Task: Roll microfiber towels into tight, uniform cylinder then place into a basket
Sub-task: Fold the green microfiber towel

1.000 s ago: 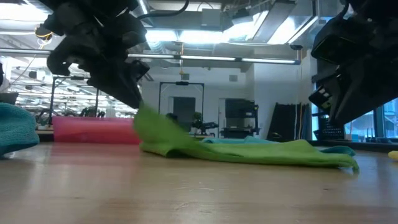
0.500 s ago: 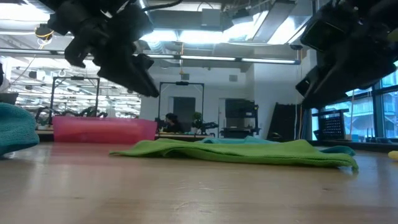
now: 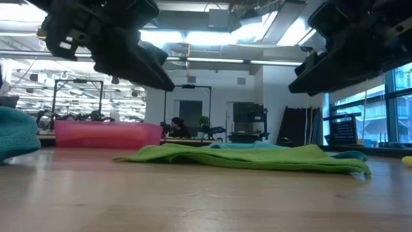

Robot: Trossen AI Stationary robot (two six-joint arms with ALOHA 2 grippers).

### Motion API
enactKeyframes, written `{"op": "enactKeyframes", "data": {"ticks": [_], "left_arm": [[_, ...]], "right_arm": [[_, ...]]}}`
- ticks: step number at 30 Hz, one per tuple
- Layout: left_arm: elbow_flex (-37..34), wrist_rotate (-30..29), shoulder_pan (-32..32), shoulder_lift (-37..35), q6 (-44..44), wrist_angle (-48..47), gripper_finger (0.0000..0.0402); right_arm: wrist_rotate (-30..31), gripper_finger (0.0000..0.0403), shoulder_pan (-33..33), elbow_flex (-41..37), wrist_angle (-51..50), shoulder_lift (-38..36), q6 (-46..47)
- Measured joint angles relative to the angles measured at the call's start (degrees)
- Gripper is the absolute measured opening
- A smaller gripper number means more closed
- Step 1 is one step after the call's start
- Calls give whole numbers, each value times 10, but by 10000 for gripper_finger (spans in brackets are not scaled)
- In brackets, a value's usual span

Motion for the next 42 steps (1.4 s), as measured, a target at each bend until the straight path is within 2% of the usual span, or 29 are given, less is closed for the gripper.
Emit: {"op": "enactKeyframes", "data": {"ticks": [3, 8, 10, 15, 20, 25, 29, 34, 38, 42], "left_arm": [[0, -26, 2, 17, 3, 13, 122], [0, -145, 26, 23, 3, 17, 122], [0, -164, 48, 23, 3, 16, 122], [11, -153, 113, 34, 3, -23, 121], [26, -152, 158, 45, 2, -42, 121], [61, -132, 180, 81, 6, -64, 121], [107, -131, 197, 130, 9, -122, 121], [154, -179, 223, 170, 12, -171, 121], [176, -191, 241, 186, -1, -225, 121], [179, -162, 242, 194, -4, -280, 121]], "right_arm": [[0, 131, 0, 7, 14, 34, 4], [-17, 131, 0, 60, 4, 113, -8], [-33, 131, 0, 87, -23, 139, -9], [-44, 131, 0, 152, -146, 181, -7], [-44, 117, 0, 186, -252, 183, 14], [-46, 85, 5, 190, -261, 173, 21], [-96, 50, 8, 189, -267, 182, 28], [-149, 6, 12, 189, -290, 190, 53], [-138, 13, 13, 189, -327, 189, 72], [-95, 10, 12, 191, -360, 188, 104]]}}
